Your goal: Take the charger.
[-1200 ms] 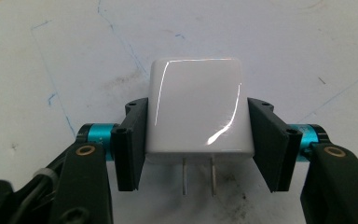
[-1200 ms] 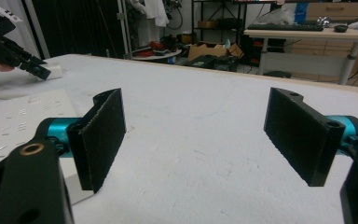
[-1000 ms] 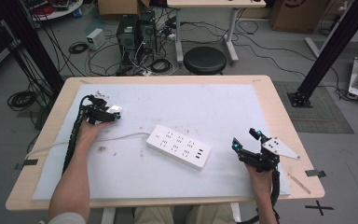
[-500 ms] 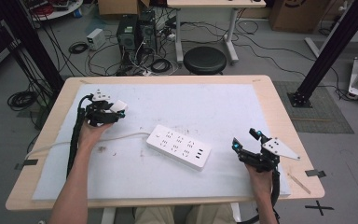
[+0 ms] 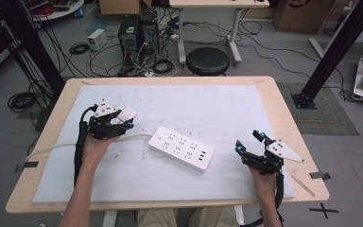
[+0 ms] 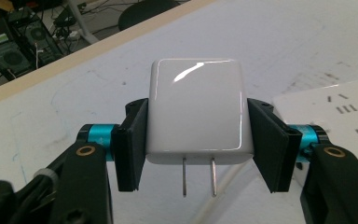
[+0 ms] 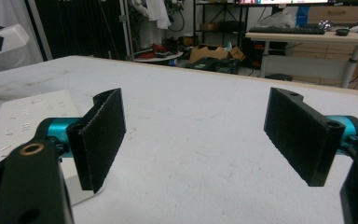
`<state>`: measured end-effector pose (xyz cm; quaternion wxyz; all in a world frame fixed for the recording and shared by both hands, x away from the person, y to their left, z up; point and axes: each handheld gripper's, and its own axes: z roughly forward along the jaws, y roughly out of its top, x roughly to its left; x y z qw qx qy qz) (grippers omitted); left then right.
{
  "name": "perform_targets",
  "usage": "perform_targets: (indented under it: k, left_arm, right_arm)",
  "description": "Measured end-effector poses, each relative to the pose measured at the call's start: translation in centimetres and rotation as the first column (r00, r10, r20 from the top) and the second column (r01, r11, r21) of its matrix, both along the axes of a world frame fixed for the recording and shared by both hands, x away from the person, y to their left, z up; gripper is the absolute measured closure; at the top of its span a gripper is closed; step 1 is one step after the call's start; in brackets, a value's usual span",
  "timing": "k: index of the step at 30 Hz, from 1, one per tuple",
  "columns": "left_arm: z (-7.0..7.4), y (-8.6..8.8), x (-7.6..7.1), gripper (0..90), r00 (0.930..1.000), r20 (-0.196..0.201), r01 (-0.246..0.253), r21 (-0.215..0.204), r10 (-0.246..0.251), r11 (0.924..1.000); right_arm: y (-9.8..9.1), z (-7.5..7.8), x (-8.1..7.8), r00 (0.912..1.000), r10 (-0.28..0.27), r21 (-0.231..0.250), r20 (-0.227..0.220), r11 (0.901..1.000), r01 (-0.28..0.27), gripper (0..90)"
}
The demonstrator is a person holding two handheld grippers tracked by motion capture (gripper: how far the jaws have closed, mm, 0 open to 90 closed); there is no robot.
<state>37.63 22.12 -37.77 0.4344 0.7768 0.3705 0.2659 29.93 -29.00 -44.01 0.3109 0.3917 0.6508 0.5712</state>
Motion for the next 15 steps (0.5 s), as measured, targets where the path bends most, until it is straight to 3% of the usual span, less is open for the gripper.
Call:
perform_targets:
  k: [5,7,15]
  left_arm:
    - [0.1,-1.0,-1.5,42.4,0.9998,0.004,0.017,-0.023,-0.017,0.9996]
    - [0.1,-1.4,-2.0,42.4,0.9994,0.0,0.034,-0.008,-0.034,0.9994]
    - [-0.2,-3.0,-3.1,42.4,0.9981,0.005,0.062,-0.017,-0.062,0.998]
  right_arm:
    - [0.0,0.0,0.0,1.0,-0.009,-0.001,0.002,1.0,0.009,21.0]
    - [0.1,0.0,0.0,0.9999,-0.011,0.0,0.003,0.9999,0.011,21.0]
    - [0.1,0.0,0.0,0.9999,-0.011,-0.005,-0.001,0.9999,0.011,21.0]
